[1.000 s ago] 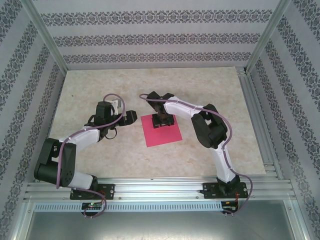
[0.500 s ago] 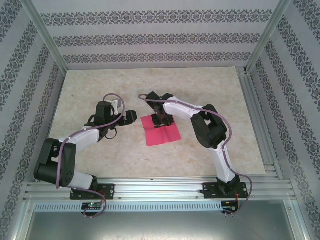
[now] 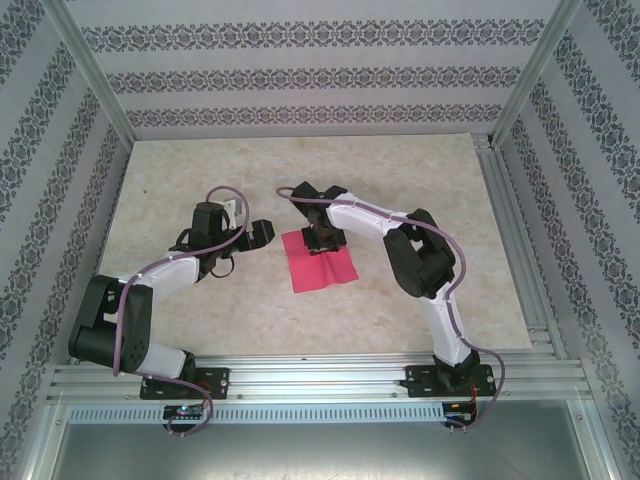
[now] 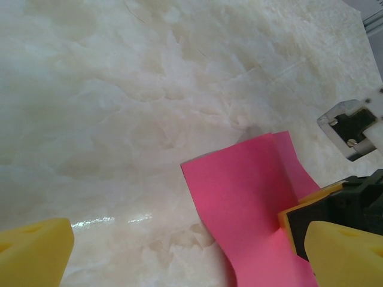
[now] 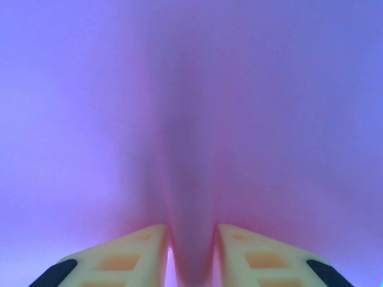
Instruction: Fold a paper plane with a square sheet of paper (pick it up from the middle)
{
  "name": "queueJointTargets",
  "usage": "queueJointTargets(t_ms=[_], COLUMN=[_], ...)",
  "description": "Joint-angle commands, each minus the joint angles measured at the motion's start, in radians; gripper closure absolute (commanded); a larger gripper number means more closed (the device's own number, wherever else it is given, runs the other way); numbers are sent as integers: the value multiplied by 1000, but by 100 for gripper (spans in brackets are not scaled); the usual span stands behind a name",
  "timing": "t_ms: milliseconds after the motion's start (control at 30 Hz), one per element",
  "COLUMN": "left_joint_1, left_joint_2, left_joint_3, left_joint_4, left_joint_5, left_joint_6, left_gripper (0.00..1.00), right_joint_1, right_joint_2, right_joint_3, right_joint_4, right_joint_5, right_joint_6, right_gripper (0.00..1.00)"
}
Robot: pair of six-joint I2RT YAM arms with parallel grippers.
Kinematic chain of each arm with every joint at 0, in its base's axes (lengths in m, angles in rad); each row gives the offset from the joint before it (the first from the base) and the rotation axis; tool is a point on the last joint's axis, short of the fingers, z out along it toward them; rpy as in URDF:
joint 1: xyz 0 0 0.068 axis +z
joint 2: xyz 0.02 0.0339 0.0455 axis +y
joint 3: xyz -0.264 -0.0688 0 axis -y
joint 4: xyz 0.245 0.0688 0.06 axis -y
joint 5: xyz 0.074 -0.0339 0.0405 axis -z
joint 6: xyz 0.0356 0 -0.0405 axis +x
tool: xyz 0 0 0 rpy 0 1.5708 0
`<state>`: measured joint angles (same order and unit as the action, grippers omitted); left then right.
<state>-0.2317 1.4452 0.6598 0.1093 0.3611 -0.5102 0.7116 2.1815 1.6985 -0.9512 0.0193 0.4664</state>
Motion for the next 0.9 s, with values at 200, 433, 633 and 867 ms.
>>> queueJointTargets(t_ms=[200,433,633,867], left_joint_1=[-11,-12,-16,-87], left_joint_2=[9,8,18,105], left_joint_3=[35,43,67,138], left_joint_4=[0,20,48,68], left_joint_5=[27,59,109,151], left_joint_6=[-36,-67,-92,-122], left_gripper=[0,0,0,0], right_joint_1=[-25,-87,-177,-289], right_joint_2=[-151,-258,-348,-366], right_joint_3=[-85,-233,-466,-636], right_joint_4=[131,368,724,846], right_joint_5=[-148,-395,-598,-659], right_joint_6=[19,104,268,283], right_gripper=[73,71,68,63])
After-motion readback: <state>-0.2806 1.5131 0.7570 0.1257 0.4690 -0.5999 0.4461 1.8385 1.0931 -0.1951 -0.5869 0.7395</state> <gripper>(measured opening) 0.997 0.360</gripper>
